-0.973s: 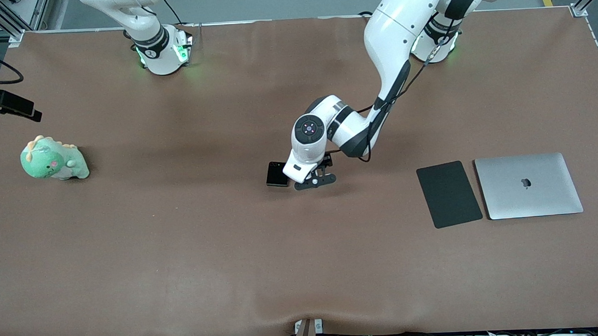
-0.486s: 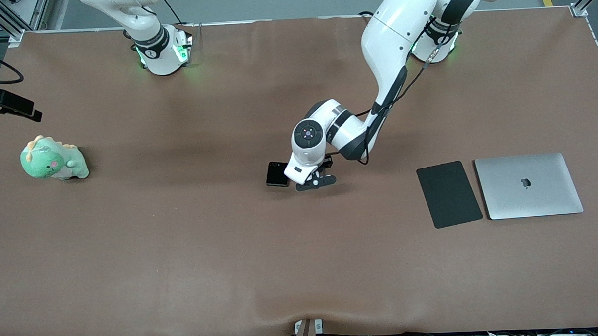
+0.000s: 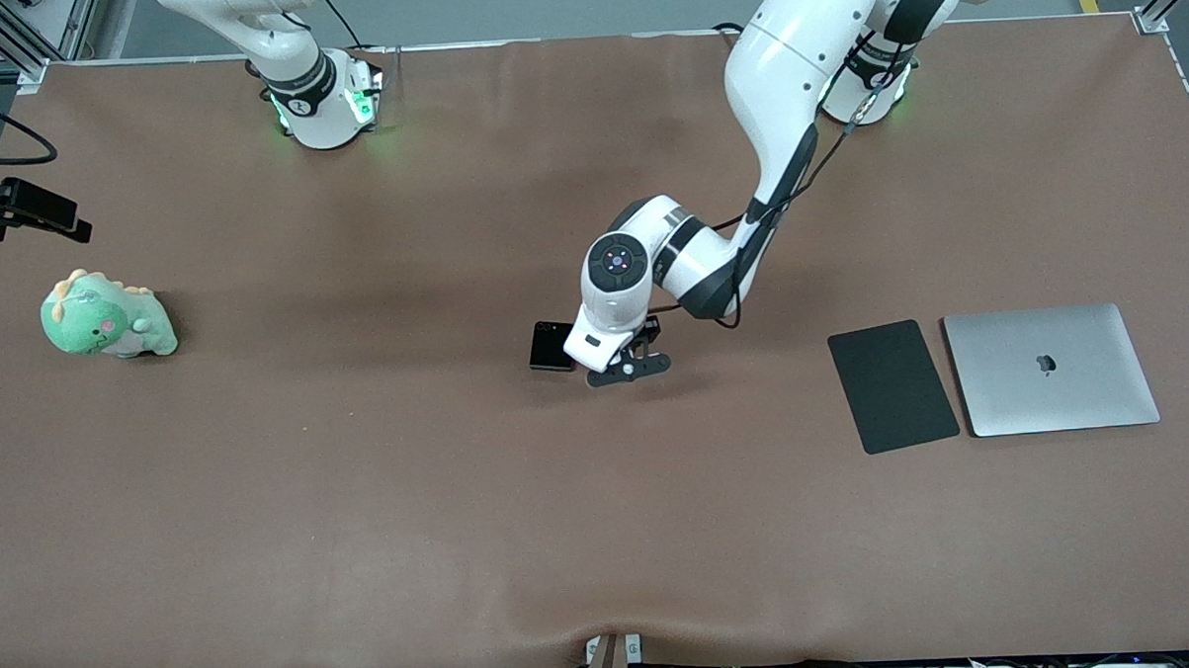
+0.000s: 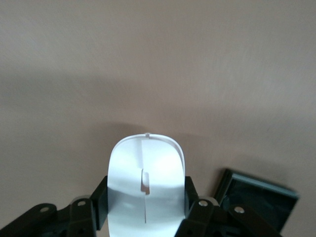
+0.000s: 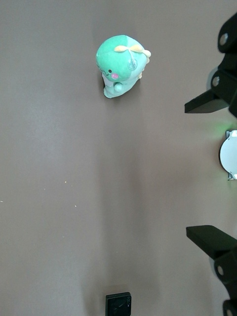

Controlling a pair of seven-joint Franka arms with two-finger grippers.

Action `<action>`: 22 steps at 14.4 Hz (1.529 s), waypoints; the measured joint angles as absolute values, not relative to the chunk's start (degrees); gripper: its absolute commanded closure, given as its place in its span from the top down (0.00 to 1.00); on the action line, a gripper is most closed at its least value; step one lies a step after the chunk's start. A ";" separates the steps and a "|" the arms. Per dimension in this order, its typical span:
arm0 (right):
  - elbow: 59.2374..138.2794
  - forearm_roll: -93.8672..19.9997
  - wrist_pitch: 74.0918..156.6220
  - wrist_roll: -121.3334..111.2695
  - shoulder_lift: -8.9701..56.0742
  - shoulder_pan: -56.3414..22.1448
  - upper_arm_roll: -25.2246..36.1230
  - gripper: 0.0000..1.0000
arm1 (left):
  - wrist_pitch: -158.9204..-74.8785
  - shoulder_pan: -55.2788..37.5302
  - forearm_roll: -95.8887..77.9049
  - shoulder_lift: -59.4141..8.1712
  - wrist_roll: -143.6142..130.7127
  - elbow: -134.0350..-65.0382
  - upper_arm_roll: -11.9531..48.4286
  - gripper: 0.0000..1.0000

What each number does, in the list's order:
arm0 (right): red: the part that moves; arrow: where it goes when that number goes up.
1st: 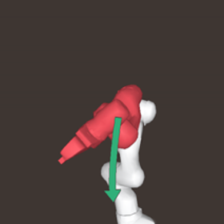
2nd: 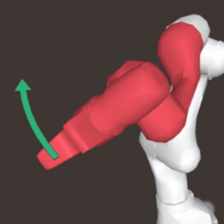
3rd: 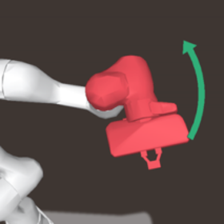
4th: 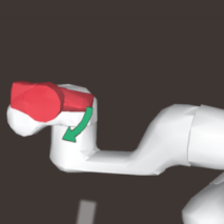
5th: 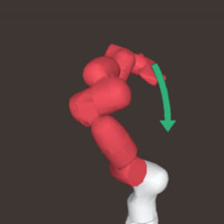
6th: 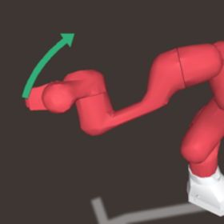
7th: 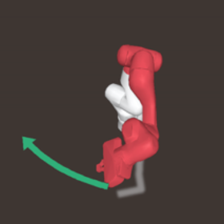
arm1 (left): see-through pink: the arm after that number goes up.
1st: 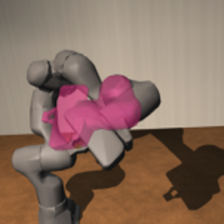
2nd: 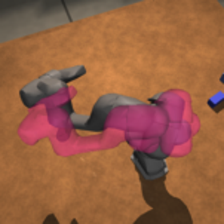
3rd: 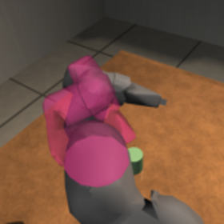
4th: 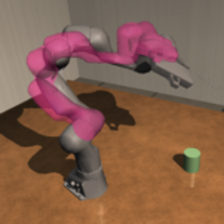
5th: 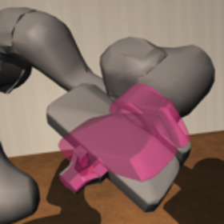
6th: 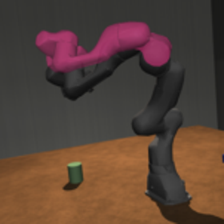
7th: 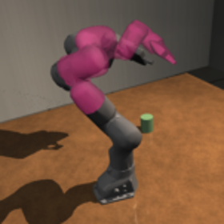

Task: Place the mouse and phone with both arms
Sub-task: 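Carry the mouse to the pad while the right gripper reaches the phone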

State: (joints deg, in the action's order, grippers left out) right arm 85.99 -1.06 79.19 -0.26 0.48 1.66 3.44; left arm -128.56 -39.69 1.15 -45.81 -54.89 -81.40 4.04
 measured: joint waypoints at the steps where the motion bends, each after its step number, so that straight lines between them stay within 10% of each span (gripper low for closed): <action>1: 85.99 -1.06 79.37 -0.27 0.48 1.65 3.43 1.00 | -127.21 -38.45 1.17 -44.29 -54.07 -81.15 3.97 0.05; 8: 86.01 -1.06 81.37 -0.41 1.39 -0.11 3.38 1.00 | -113.77 -27.79 1.20 -33.35 -41.54 -81.50 3.89 0.01; 22: 86.08 -1.08 91.85 -1.98 11.75 -2.42 3.37 1.00 | -113.16 -9.35 1.43 -28.10 -21.12 -91.99 3.66 0.00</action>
